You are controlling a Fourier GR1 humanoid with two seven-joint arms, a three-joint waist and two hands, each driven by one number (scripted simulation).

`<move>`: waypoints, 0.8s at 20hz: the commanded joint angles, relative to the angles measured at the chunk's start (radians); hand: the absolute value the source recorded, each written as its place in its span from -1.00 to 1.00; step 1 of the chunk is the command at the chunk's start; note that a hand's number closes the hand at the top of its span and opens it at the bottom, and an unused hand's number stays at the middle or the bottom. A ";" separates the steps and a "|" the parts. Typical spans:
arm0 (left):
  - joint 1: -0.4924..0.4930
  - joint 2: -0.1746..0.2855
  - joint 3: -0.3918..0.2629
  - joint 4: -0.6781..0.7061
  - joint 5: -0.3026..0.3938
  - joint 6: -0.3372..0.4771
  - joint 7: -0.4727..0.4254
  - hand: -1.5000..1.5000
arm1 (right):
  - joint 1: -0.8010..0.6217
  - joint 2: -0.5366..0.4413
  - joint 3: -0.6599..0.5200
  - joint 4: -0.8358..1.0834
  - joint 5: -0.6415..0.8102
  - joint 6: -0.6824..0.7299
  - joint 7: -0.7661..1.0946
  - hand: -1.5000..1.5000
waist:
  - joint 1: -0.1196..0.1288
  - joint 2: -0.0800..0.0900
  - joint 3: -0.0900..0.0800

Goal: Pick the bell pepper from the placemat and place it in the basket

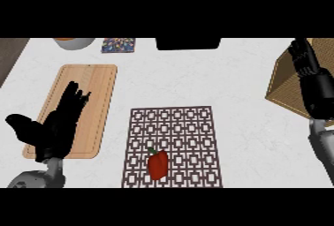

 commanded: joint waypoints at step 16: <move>-0.100 0.179 -0.041 0.041 -0.064 -0.302 -0.186 0.00 | 0.079 0.502 0.863 0.007 0.571 -0.371 0.189 -1.00 | 0.042 -0.017 0.000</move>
